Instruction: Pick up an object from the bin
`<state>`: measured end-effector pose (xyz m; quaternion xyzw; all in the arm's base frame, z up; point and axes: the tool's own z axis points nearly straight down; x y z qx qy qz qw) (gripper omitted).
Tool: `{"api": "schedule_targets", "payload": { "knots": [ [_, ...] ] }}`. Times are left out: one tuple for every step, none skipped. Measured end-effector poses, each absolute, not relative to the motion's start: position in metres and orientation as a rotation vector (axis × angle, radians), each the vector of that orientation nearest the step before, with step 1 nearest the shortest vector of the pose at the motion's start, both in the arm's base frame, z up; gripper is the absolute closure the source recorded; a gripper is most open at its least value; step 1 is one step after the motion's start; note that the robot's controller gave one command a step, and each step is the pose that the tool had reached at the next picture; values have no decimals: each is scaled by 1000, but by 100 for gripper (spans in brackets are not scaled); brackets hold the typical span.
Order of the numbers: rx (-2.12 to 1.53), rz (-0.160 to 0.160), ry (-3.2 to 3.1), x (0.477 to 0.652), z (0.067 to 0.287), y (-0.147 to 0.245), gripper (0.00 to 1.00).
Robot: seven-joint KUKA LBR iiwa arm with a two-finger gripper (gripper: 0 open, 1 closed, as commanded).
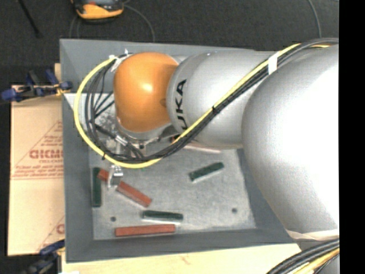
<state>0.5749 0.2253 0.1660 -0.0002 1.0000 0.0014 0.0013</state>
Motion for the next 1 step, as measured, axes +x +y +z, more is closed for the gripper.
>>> {"api": "schedule_targets", "payload": {
  "knots": [
    [1,4,3139,575,166,225,0]
  ]
}}
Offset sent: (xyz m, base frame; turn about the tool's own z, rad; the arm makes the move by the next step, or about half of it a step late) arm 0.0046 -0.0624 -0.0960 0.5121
